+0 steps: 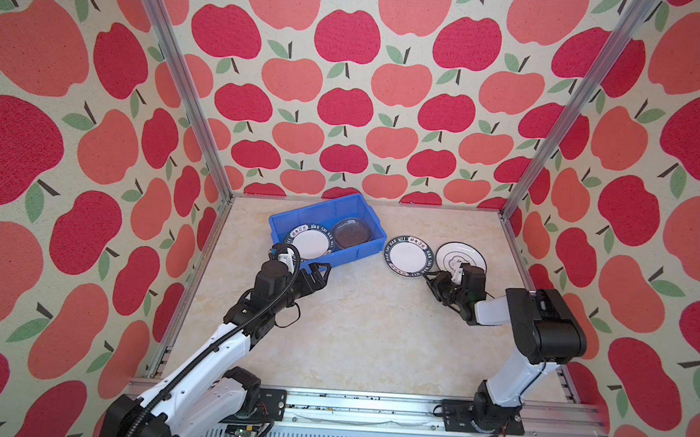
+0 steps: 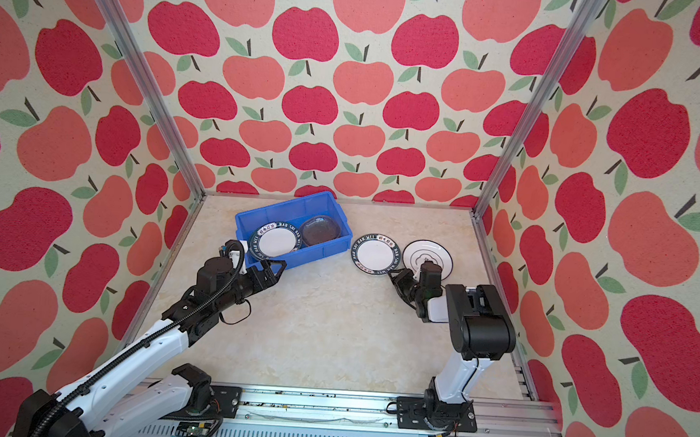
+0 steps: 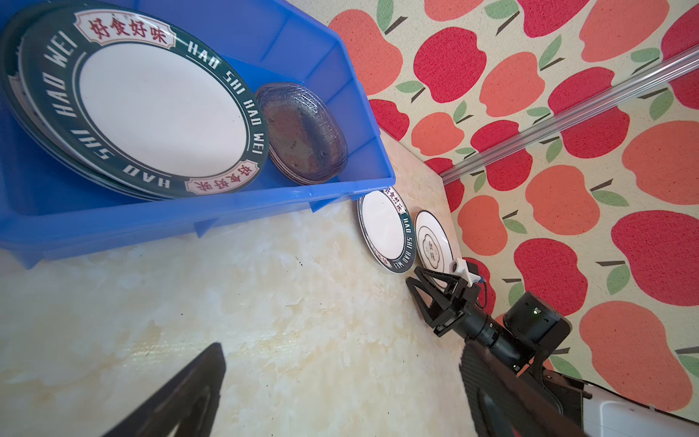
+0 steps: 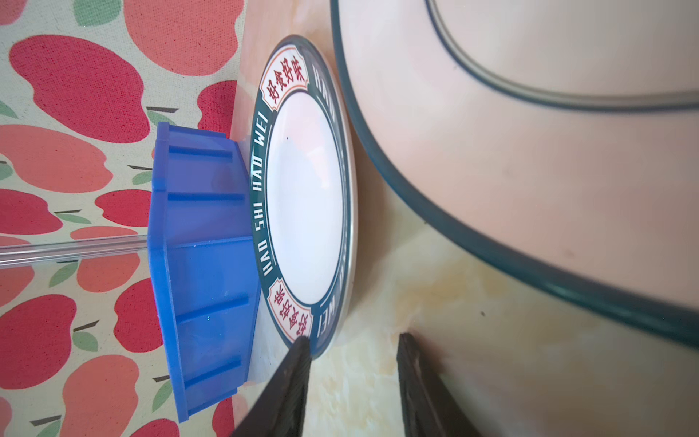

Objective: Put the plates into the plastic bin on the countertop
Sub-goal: 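Move the right gripper to the last green-rimmed plate on the table, then grip the plate edge with the right gripper and lift it upright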

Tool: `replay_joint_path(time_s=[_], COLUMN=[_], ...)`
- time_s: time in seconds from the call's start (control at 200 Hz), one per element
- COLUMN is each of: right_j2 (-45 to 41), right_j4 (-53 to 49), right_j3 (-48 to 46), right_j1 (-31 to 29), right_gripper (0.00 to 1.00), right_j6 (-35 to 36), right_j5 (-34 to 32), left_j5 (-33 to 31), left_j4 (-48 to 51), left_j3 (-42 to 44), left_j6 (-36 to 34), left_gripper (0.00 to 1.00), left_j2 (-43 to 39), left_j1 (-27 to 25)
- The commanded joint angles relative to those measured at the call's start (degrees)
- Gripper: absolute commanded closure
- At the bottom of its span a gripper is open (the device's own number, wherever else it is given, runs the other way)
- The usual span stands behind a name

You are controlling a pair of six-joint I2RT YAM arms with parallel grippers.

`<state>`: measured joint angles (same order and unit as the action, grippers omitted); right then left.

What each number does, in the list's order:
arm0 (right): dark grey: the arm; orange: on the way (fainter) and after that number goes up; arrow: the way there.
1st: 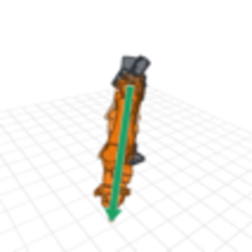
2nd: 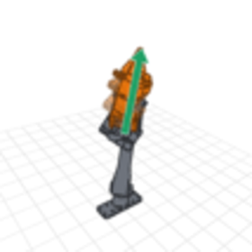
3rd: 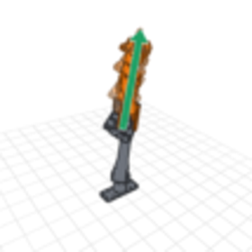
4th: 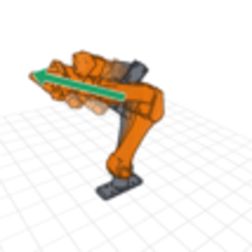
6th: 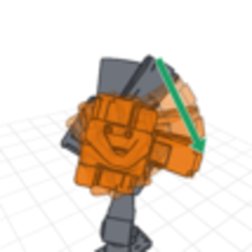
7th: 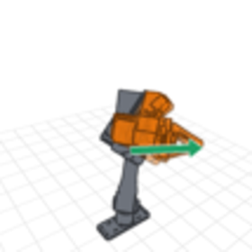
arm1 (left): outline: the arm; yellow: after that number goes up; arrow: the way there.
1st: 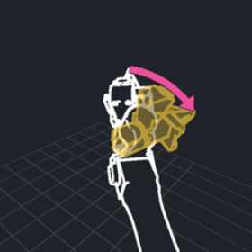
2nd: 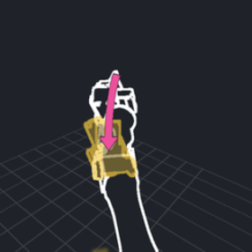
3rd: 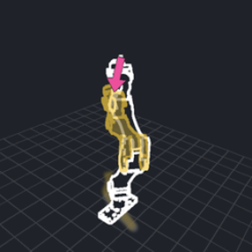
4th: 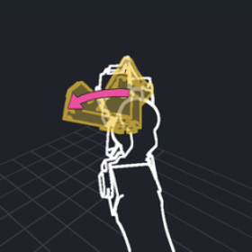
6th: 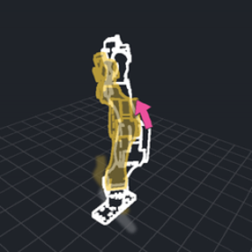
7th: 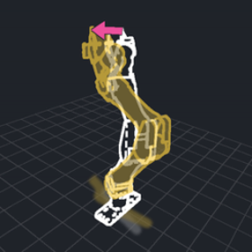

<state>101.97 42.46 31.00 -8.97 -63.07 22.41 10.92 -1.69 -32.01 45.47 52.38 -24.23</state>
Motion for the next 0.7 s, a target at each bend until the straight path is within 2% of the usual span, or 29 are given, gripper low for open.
replay_joint_path(time_s=[0.0, 0.19, 0.38, 0.69], right_j2=[3.52, 6.04, 5.65, 8.81], right_j4=[1.37, 0.63, -3.25, 1.11], right_j3=[1.09, 3.66, 5.14, 4.97], right_j1=[-0.56, -1.98, -3.68, -4.38], right_gripper=[0.59, 0.66, 0.73, 0.79], right_j6=[-3.87, -5.20, -3.61, -5.57], right_j5=[-2.89, -5.36, -8.56, -10.04], left_j5=[-0.46, -0.16, 0.97, 2.15], left_j4=[1.65, 1.34, 0.32, 0.20], left_j3=[-1.41, -0.72, 1.25, 2.81], left_j6=[-0.38, -0.38, 0.33, 0.58], left_gripper=[0.01, 0.01, 0.01, 0.01], left_j2=[-0.71, -1.12, -2.23, -2.79], left_j1=[-0.12, 0.57, 2.22, 3.38])
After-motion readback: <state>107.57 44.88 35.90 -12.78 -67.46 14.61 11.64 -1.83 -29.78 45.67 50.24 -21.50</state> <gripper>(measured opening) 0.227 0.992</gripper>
